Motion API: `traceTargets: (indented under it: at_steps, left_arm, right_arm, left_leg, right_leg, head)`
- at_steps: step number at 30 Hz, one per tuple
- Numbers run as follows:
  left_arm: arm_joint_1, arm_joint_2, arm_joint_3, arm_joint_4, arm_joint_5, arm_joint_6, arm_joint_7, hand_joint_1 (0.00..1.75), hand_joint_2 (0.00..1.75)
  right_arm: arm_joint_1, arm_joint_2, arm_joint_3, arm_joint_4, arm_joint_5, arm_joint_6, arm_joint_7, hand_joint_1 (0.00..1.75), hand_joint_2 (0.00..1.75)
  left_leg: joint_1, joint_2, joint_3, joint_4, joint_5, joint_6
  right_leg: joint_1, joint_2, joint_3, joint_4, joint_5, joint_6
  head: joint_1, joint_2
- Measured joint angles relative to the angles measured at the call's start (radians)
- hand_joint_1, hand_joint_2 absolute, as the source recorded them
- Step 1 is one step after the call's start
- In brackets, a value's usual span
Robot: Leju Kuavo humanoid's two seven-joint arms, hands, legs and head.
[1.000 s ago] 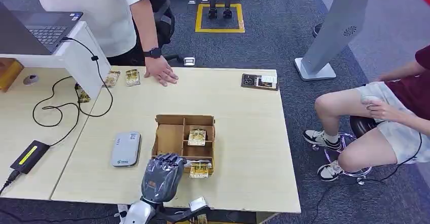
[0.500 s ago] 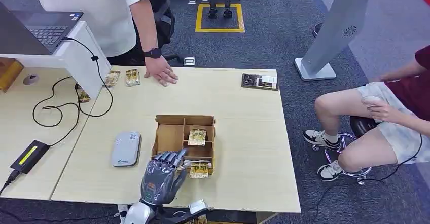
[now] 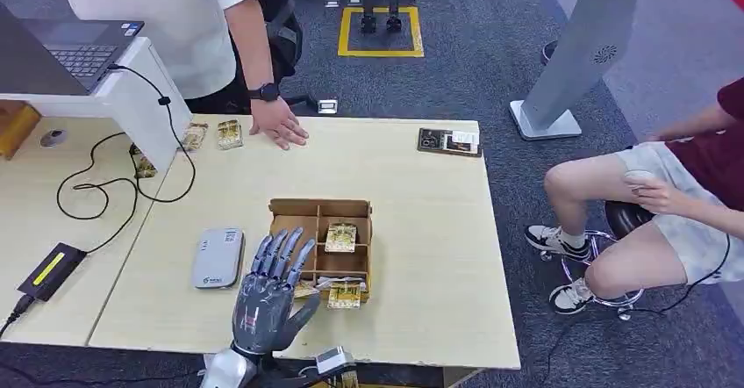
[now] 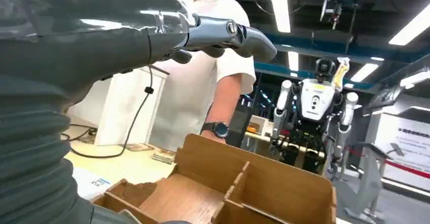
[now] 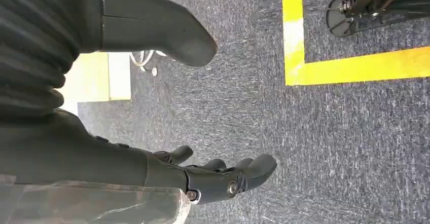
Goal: Pass the card to the sensor for recognition and then transmit it.
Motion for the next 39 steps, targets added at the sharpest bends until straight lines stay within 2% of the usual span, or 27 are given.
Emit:
traceTargets:
  at_steps: [4, 10, 15, 20, 28, 39]
  left_arm:
    - [0.002, -0.013, 0.024, 0.000, -0.011, 0.000, 0.003, 0.00, 1.75]
    - [-0.007, -0.006, 0.026, 0.016, -0.081, 0.000, 0.124, 0.00, 1.75]
    - [-0.024, 0.010, 0.022, 0.045, -0.101, 0.002, 0.164, 0.00, 1.75]
    - [-0.031, 0.029, 0.017, 0.077, -0.114, 0.002, 0.184, 0.00, 1.75]
    - [-0.036, 0.050, -0.006, 0.095, -0.110, 0.002, 0.185, 0.00, 1.75]
    - [-0.038, 0.058, -0.016, 0.102, -0.117, 0.002, 0.190, 0.00, 1.75]
  right_arm:
    - [0.000, 0.000, 0.000, 0.000, 0.000, -0.002, 0.000, 0.00, 1.75]
    - [0.000, 0.000, 0.000, 0.002, 0.000, 0.000, 0.000, 0.00, 1.75]
    - [-0.001, -0.001, 0.003, 0.011, 0.000, -0.007, -0.002, 0.00, 1.75]
    - [-0.001, -0.004, 0.004, 0.021, 0.000, -0.016, -0.002, 0.00, 1.75]
    - [0.000, -0.005, 0.004, 0.023, 0.000, -0.017, -0.002, 0.00, 1.75]
    - [0.000, -0.005, 0.004, 0.024, 0.000, -0.017, -0.002, 0.00, 1.75]
  left_leg:
    - [0.000, 0.000, 0.000, 0.000, 0.000, 0.000]
    - [0.000, 0.000, 0.000, 0.000, 0.000, 0.000]
    - [0.000, 0.000, 0.000, 0.000, 0.000, 0.000]
    - [0.000, 0.000, 0.000, 0.000, 0.000, 0.000]
    - [0.000, 0.000, 0.000, 0.000, 0.000, 0.000]
    - [0.000, 0.000, 0.000, 0.000, 0.000, 0.000]
  right_leg:
    - [0.000, 0.000, 0.000, 0.000, 0.000, 0.000]
    - [0.000, 0.000, 0.000, 0.000, 0.000, 0.000]
    - [0.000, 0.000, 0.000, 0.000, 0.000, 0.000]
    - [0.000, 0.000, 0.000, 0.000, 0.000, 0.000]
    - [0.000, 0.000, 0.000, 0.000, 0.000, 0.000]
    - [0.000, 0.000, 0.000, 0.000, 0.000, 0.000]
  head:
    - [0.000, 0.000]
    - [0.000, 0.000]
    - [0.000, 0.000]
    - [0.000, 0.000]
    - [0.000, 0.000]
    - [0.000, 0.000]
